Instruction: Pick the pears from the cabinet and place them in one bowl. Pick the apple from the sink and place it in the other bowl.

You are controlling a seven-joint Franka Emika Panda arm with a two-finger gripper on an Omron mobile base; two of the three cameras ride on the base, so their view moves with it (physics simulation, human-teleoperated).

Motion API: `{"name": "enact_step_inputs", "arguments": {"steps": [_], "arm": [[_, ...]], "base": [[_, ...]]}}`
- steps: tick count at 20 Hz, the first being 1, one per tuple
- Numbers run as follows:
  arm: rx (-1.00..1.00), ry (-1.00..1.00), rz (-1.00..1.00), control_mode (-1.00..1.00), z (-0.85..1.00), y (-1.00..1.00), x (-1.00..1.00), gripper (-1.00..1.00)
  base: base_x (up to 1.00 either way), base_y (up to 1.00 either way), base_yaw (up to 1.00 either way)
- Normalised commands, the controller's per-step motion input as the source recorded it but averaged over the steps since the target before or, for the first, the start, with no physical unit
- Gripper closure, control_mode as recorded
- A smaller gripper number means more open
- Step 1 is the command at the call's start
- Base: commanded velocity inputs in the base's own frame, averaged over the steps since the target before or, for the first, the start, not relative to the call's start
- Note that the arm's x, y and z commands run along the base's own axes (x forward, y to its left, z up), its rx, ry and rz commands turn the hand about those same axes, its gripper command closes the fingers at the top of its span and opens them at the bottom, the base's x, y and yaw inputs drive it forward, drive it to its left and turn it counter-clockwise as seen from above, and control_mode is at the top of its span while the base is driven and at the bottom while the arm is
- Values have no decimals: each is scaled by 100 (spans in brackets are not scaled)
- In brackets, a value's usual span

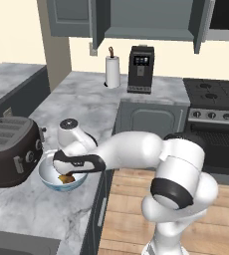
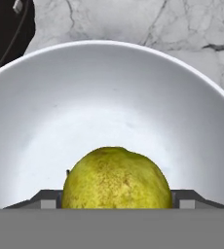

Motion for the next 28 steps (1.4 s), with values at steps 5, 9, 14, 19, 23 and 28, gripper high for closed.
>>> {"name": "enact_step_inputs", "arguments": {"steps": [5,9,14,19,23,28], "arm": [[-2,0,-3,-100,-9,0,0,100],[0,0,-3,-100,-8,0,0,-100],[-1,0,-3,-100,-5,0,0,-100],[-1,0,-2,-100,-2,0,0,-100],[0,0,-1,-100,0,0,-2,-100],[0,-1,0,-100,5,0,-6,-100]], "base": [[0,0,0],[0,0,0],[0,0,0],[0,0,0],[0,0,0],[0,0,0]]}}
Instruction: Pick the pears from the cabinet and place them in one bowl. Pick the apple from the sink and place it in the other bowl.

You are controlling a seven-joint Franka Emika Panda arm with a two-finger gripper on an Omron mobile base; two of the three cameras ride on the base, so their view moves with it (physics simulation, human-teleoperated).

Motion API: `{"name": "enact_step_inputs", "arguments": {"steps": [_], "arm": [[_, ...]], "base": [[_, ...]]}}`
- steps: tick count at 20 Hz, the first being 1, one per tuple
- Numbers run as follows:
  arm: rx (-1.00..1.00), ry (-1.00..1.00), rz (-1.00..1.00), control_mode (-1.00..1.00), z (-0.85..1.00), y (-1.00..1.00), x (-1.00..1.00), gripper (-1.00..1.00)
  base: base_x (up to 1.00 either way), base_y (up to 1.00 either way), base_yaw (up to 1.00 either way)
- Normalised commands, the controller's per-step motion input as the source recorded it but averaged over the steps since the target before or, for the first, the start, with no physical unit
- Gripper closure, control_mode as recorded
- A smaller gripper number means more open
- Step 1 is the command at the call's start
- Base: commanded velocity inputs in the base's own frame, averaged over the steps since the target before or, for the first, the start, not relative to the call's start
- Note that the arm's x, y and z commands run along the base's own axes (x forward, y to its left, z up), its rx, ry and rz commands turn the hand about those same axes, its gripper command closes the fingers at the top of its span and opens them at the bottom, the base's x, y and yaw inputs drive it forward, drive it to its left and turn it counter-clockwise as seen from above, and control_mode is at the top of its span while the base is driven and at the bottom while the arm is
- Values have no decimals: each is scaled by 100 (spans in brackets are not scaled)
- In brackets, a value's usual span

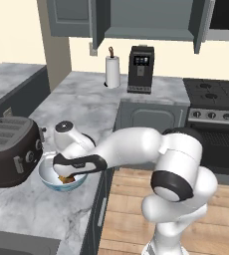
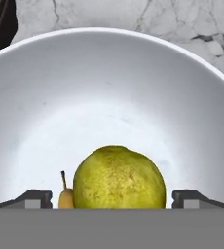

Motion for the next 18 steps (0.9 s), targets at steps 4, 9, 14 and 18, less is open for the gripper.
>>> {"name": "enact_step_inputs", "arguments": {"steps": [4,9,14,18], "arm": [[0,-9,0,-100,15,0,-14,-100],[0,-7,0,-100,17,-4,-24,-100],[1,-1,0,-100,19,-15,-27,-100],[1,1,-1,-100,20,-22,-21,-100]], "base": [[0,0,0],[0,0,0],[0,0,0],[0,0,0]]}}
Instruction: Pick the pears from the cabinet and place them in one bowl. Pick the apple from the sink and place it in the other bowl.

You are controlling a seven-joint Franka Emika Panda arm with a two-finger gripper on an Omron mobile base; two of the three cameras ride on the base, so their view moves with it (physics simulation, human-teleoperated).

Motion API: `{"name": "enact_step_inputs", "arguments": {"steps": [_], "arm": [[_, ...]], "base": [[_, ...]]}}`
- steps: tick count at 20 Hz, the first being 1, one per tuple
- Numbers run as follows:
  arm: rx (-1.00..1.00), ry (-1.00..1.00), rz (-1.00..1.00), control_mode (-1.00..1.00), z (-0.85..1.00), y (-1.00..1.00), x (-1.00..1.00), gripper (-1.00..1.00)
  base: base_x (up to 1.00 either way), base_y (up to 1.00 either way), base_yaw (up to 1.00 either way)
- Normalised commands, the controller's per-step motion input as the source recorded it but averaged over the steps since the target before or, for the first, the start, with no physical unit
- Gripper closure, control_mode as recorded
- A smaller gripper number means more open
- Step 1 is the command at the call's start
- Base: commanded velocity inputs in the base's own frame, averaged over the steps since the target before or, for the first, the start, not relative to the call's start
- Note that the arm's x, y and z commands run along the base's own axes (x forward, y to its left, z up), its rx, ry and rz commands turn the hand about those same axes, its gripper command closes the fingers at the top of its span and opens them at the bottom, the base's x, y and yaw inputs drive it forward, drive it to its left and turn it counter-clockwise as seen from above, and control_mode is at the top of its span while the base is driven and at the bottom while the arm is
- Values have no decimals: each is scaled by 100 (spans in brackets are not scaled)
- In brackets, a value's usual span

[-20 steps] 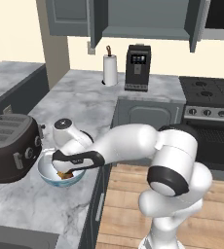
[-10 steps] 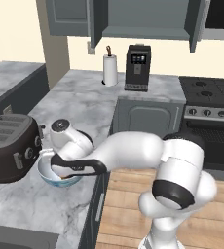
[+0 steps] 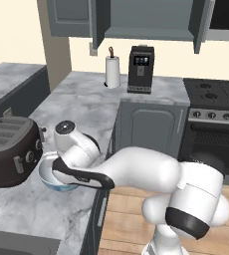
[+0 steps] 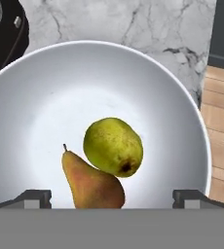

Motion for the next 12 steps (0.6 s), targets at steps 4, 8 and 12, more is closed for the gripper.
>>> {"name": "enact_step_inputs", "arguments": {"steps": [4,8,12], "arm": [[3,5,0,-100,21,-33,-21,-100],[1,1,0,-100,19,-33,-19,-100],[1,0,0,-100,19,-35,-22,-100]], "base": [[0,0,0],[0,0,0],[0,0,0]]}}
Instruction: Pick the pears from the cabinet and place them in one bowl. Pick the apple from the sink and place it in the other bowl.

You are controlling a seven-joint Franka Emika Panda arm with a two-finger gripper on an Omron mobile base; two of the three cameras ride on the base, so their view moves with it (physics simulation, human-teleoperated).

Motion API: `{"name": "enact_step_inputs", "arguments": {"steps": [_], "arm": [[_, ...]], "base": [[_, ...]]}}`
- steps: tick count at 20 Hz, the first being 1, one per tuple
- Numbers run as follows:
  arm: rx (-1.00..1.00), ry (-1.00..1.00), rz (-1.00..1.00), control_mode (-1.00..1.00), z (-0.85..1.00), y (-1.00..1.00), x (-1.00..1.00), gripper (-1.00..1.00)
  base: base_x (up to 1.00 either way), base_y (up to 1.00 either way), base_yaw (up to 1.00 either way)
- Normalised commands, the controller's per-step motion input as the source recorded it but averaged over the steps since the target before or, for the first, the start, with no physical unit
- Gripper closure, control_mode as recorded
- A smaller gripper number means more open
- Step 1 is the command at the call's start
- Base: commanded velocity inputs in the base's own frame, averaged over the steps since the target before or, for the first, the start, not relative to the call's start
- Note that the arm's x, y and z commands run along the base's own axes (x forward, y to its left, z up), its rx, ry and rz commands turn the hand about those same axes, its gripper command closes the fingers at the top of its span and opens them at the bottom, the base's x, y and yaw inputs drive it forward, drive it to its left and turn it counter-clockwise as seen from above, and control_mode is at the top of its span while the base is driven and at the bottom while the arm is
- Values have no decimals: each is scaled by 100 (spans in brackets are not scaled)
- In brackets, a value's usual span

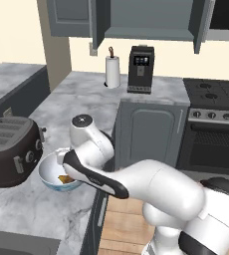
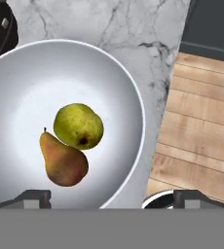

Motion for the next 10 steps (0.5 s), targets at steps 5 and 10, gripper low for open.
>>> {"name": "enact_step_inputs", "arguments": {"steps": [5,10], "arm": [[0,0,0,-100,19,-33,-22,-100],[0,0,2,-100,17,-35,-21,-100]], "base": [[0,0,0],[0,0,0]]}}
